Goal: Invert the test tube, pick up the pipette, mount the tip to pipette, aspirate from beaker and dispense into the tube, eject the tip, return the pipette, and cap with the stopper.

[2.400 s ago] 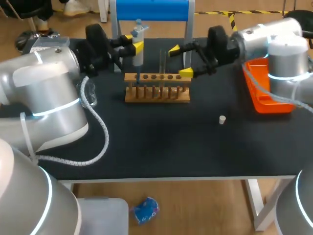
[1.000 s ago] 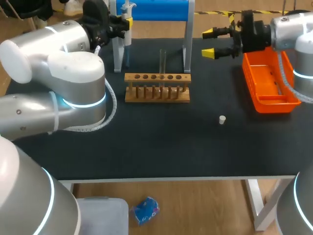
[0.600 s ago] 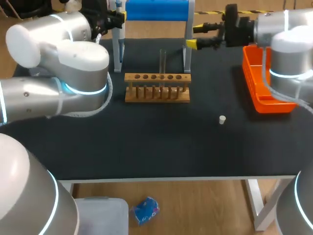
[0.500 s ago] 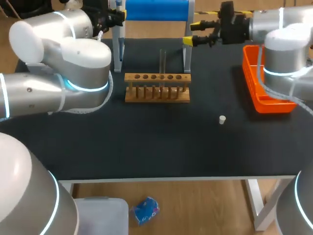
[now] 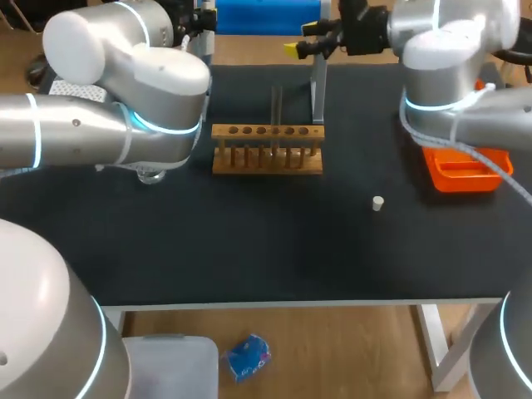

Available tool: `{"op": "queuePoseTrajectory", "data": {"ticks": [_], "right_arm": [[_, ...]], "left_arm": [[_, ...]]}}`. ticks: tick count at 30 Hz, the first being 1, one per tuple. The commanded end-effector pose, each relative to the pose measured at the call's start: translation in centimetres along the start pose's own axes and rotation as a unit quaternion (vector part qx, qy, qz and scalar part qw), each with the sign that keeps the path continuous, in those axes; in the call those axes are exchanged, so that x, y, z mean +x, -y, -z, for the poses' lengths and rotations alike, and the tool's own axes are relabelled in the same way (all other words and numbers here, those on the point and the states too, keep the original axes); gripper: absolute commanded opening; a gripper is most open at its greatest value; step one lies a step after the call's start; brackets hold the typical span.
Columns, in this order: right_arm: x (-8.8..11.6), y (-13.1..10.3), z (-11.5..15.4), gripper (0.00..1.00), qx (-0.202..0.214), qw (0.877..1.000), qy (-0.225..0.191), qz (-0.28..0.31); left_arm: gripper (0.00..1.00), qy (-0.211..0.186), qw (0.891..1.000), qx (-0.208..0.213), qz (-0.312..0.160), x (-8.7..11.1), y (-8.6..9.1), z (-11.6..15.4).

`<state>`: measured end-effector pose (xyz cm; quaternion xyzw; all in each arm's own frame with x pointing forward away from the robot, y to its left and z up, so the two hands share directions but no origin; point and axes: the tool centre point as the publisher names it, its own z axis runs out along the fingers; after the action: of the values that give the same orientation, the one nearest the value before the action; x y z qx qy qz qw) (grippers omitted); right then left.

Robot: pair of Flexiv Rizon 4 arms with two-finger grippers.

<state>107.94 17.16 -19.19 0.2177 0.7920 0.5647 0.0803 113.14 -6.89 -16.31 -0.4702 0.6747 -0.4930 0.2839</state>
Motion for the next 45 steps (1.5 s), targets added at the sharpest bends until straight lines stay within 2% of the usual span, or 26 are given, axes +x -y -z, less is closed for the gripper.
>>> {"op": "queuePoseTrajectory", "data": {"ticks": [1, 9, 17, 25, 30, 45], "right_arm": [[-1.1, -0.6, -2.8, 1.00, 0.008, 1.000, -0.003, -0.003], [-2.1, -1.0, -4.8, 1.00, 0.015, 1.000, -0.006, -0.003], [-2.8, -1.4, -5.8, 1.00, 0.020, 1.000, -0.006, -0.005], [-2.8, -1.6, -5.8, 1.00, 0.029, 1.000, 0.004, 0.001], [-2.8, -1.6, -5.8, 1.00, 0.029, 1.000, 0.004, 0.001], [-2.8, -1.6, -5.8, 1.00, 0.029, 1.000, 0.004, 0.001]], "left_arm": [[0.00, 0.019, 1.000, -0.010, 0.004, 0.2, 0.3, -1.0], [0.00, 0.045, 0.999, -0.021, -0.017, -0.2, 0.2, -1.9], [0.00, 0.062, 0.998, -0.027, -0.018, -0.7, 0.3, -2.7], [0.00, 0.079, 0.996, -0.031, -0.016, -0.8, 0.5, -3.4], [0.00, 0.104, 0.994, -0.037, -0.021, -0.9, 0.5, -3.8], [0.00, 0.129, 0.990, -0.047, -0.006, -1.1, 0.0, -4.8]]}}
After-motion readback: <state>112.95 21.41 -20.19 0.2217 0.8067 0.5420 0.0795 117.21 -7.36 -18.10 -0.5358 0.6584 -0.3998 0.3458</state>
